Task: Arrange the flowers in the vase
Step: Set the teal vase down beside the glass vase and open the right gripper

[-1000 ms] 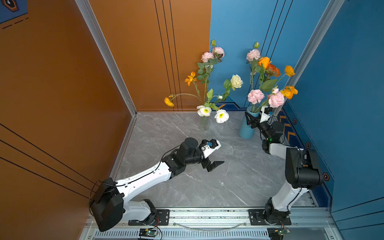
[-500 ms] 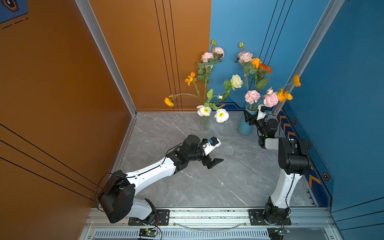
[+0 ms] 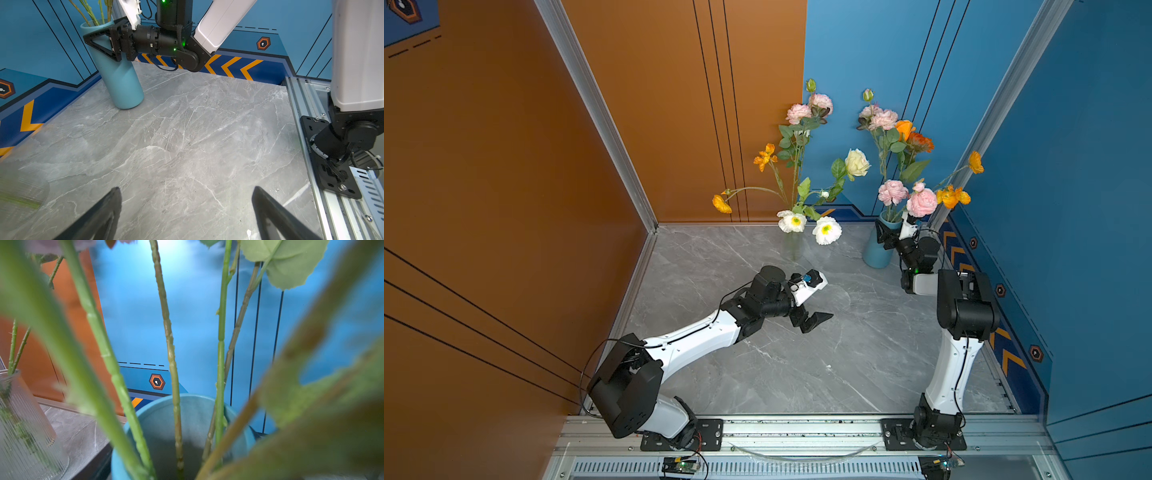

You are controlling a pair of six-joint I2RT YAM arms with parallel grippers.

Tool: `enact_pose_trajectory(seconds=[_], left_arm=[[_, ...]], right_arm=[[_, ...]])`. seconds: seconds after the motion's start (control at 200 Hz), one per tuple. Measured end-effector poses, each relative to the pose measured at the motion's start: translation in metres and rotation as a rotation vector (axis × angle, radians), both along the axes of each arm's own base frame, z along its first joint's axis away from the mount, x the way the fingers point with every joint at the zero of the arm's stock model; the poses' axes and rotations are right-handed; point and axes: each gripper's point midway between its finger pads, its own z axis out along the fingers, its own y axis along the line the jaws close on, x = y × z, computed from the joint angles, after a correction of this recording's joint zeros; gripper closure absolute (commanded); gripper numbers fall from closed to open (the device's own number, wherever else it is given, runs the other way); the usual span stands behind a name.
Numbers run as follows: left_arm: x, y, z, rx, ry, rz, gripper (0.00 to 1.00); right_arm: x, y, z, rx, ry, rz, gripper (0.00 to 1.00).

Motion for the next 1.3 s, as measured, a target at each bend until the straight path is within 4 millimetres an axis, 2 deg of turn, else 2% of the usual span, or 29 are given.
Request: enact_pose_trajectory(seconds=[0.19, 0.47, 0.641, 0.986, 1.111, 1.206, 1.296], left_arm=[[0.001, 0.0, -0.001, -0.001, 0.004, -0.005, 0.02], [-0.001, -0.001, -0.001, -0.004, 0.006, -0.013, 0.02], [-0.002, -0.001, 0.0, -0.006, 0.008, -0.019, 0.02], [-0.002, -0.001, 0.0, -0.007, 0.01, -0.022, 0.02], [-0.003, -0.002, 0.0, -0.007, 0.01, -0.025, 0.02], [-0.002, -0.001, 0.0, -0.009, 0.012, -0.026, 0.02], [-0.001, 0.0, 0.0, -0.009, 0.012, -0.024, 0.02]], right_arm=[[0.0, 0.0, 0.0, 0.009, 0.0, 0.001, 0.65], [0.0, -0.001, 0.0, 0.025, 0.003, 0.003, 0.5], [0.0, -0.001, 0.0, 0.029, 0.004, 0.004, 0.45], [-0.002, -0.001, 0.0, 0.043, 0.0, 0.007, 0.12], [-0.008, 0.002, 0.018, 0.039, -0.075, 0.015, 0.01], [-0.012, 0.006, 0.029, 0.035, -0.115, 0.023, 0.01], [-0.014, 0.008, 0.03, 0.033, -0.127, 0.026, 0.01]])
